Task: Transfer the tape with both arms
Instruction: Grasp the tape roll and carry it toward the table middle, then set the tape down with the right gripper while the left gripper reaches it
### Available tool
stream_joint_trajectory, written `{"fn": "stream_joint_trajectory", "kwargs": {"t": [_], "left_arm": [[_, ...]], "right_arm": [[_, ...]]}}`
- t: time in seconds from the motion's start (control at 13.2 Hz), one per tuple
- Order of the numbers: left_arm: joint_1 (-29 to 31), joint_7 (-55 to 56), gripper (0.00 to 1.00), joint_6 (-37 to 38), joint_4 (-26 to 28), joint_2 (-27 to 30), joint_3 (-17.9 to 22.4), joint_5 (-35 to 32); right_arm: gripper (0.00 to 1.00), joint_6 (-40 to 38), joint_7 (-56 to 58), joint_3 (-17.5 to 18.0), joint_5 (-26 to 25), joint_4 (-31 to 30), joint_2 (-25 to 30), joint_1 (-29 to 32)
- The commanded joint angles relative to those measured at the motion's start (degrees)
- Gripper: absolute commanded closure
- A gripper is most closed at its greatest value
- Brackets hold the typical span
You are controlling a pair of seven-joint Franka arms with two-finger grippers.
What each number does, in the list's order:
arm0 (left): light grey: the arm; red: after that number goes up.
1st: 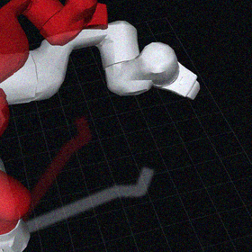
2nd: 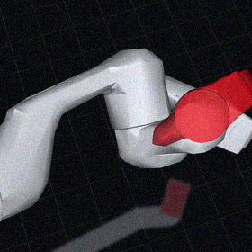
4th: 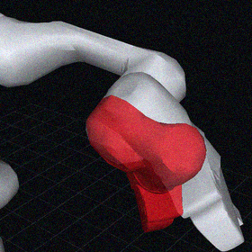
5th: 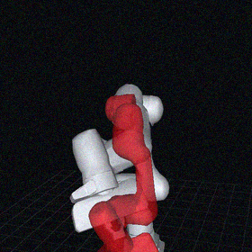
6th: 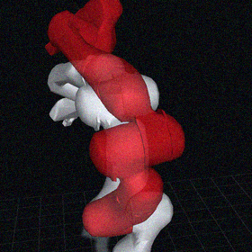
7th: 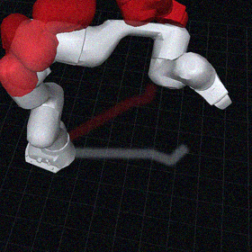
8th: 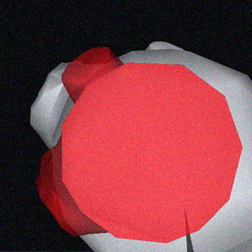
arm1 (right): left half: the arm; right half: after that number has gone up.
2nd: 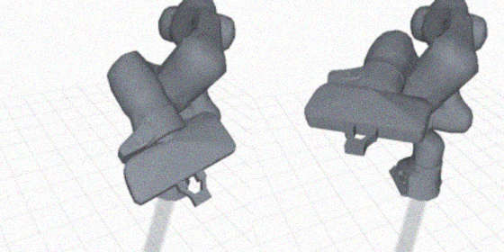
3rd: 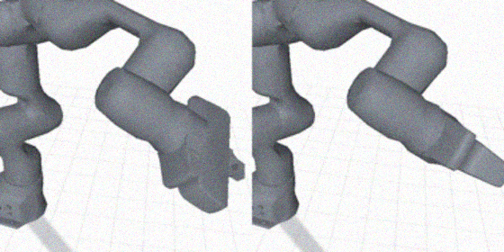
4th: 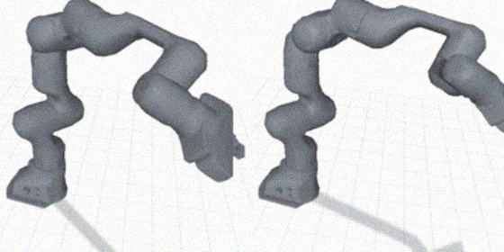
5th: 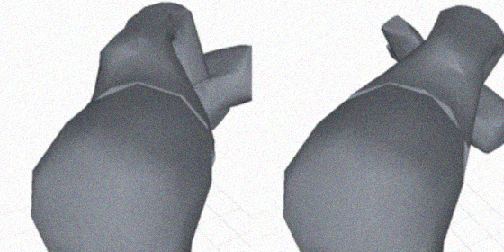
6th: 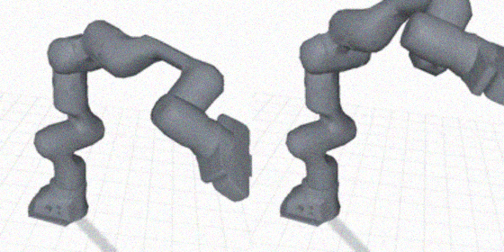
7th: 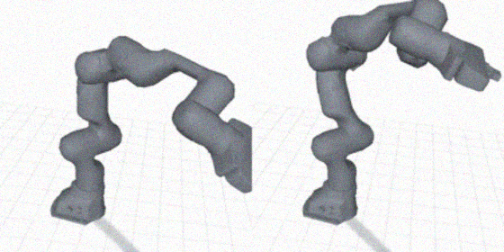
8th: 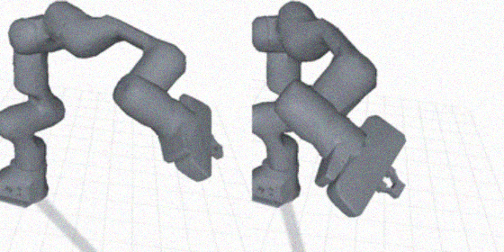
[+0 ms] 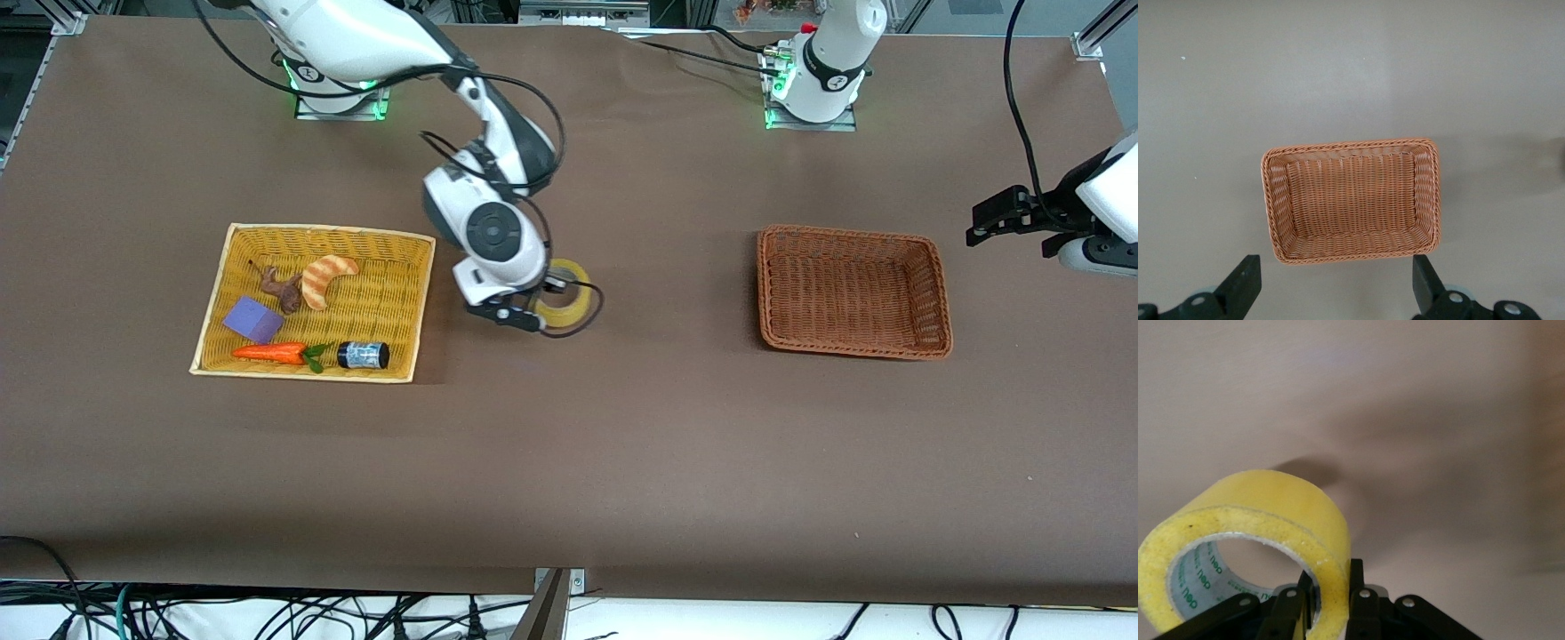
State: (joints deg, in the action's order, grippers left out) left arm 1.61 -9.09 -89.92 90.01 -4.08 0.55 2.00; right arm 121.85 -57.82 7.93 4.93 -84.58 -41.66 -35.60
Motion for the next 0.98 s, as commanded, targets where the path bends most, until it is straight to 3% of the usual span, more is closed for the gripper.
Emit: {"fn": "stream_joint_trajectory", "kwargs": {"t": [0.0, 0.23, 0.45, 0.61, 0.68, 0.91], "left_arm": [[0.1, 0.2, 0.00, 0.3, -0.9, -0.8, -0.2, -1.2], [-0.4, 0.3, 0.00, 1.2, -0.4, -3.3, -0.6, 1.1], [-1.0, 1.0, 0.00, 1.8, -0.7, -6.6, -2.7, 2.2], [-1.4, 1.2, 0.00, 1.7, -0.5, -8.8, -4.6, 2.4], [-1.7, 1.4, 0.00, 1.6, -0.4, -9.8, -5.3, 2.4], [-1.9, 3.8, 0.00, -1.1, -0.2, -13.4, -6.6, 8.5]], "right_arm": [[1.00, 3.9, -4.7, -0.4, 1.0, 3.5, -2.5, -1.9], [1.00, 10.1, -7.2, -0.5, 1.0, 4.2, -5.7, -3.7], [0.86, 11.8, -6.7, -0.5, 1.0, 4.2, -6.8, -3.6], [0.67, 11.8, -6.5, -0.4, 1.0, 4.2, -6.9, -3.6], [0.47, 11.8, -6.5, -0.5, 1.0, 4.2, -7.2, -3.5], [0.06, 11.5, -6.4, -0.5, 0.9, 4.2, -6.9, -3.5]]}}
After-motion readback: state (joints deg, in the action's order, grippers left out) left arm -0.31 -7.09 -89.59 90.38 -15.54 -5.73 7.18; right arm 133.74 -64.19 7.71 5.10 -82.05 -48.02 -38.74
